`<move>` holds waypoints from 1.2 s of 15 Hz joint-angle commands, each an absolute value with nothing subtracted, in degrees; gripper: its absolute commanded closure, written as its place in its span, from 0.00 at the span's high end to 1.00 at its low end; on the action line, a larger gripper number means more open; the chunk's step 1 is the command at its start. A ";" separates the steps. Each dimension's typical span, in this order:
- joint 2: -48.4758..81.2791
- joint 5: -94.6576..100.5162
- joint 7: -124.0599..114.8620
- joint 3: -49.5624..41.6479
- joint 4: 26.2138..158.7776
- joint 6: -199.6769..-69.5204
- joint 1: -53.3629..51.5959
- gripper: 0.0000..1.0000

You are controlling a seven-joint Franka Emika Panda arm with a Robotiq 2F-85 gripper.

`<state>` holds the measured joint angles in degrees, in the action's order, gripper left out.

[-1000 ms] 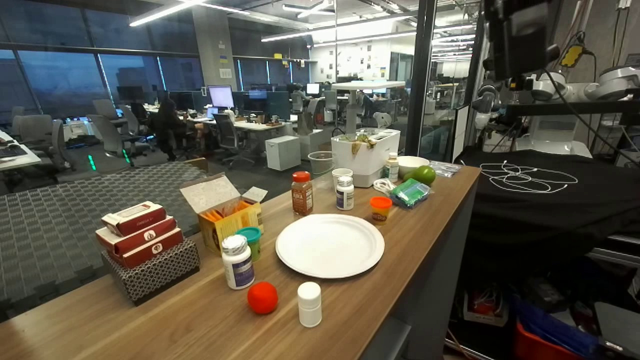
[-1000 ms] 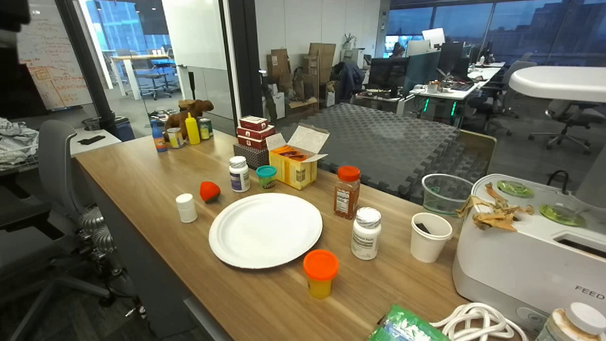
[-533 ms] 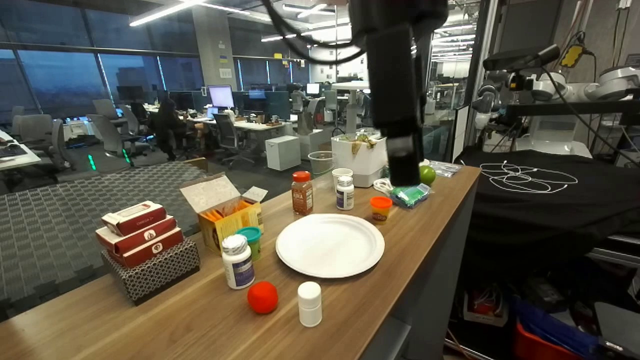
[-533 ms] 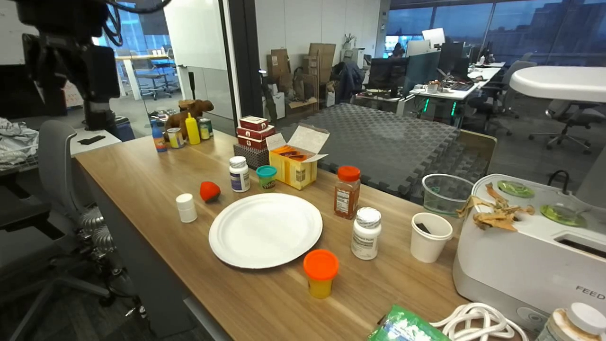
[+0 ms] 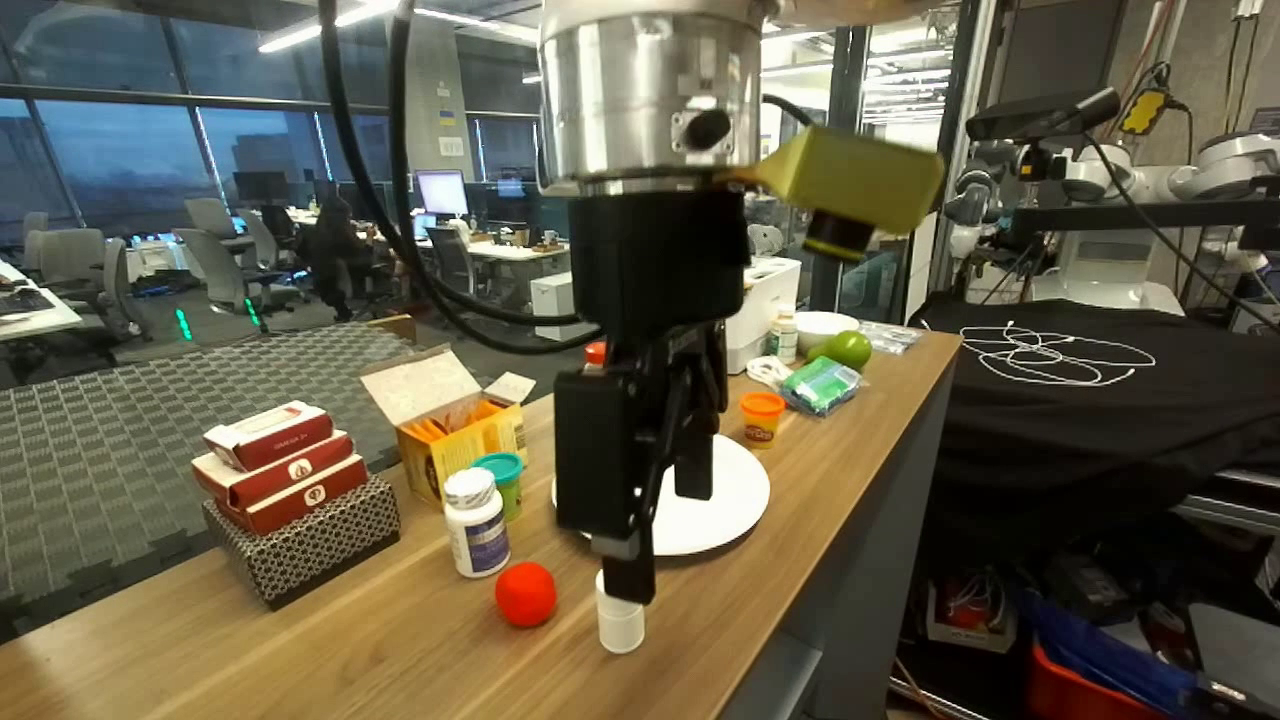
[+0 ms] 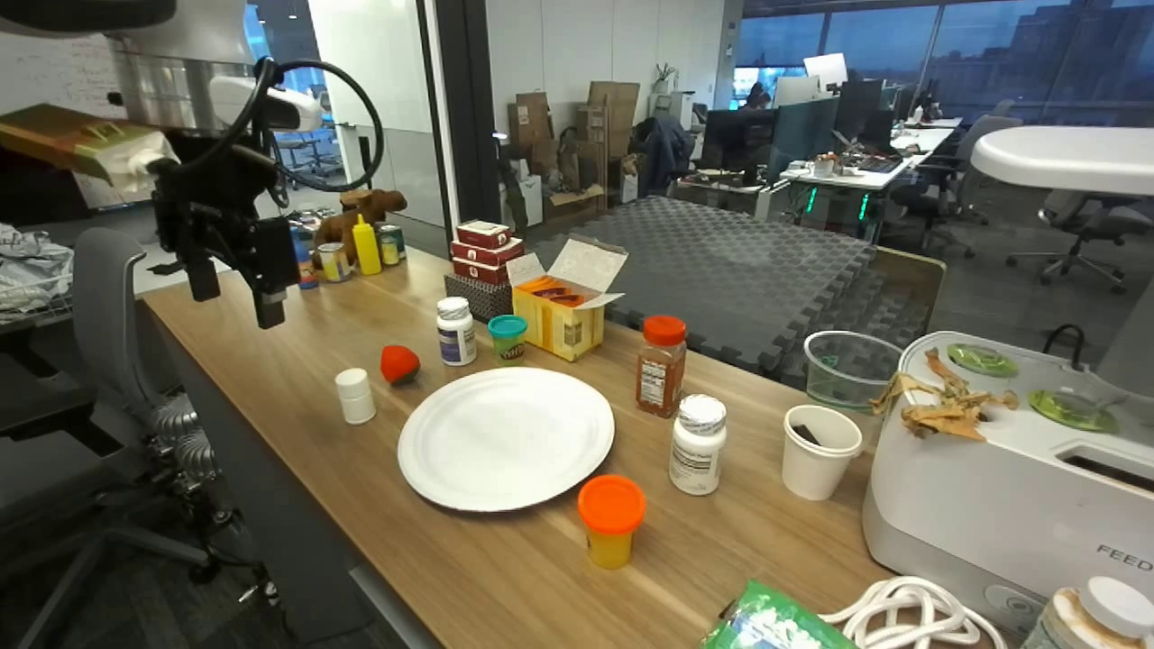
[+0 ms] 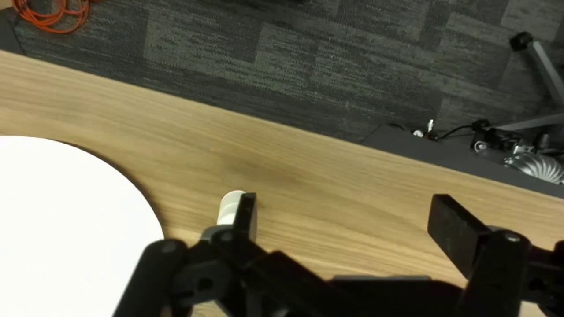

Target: Put the bottles and red plushy on the plate

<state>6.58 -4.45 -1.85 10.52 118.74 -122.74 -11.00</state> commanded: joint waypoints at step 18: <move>14.83 1.86 -8.06 8.50 116.41 -127.64 -10.82 1.00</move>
<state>14.83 1.95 -8.10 8.72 116.54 -127.81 -10.58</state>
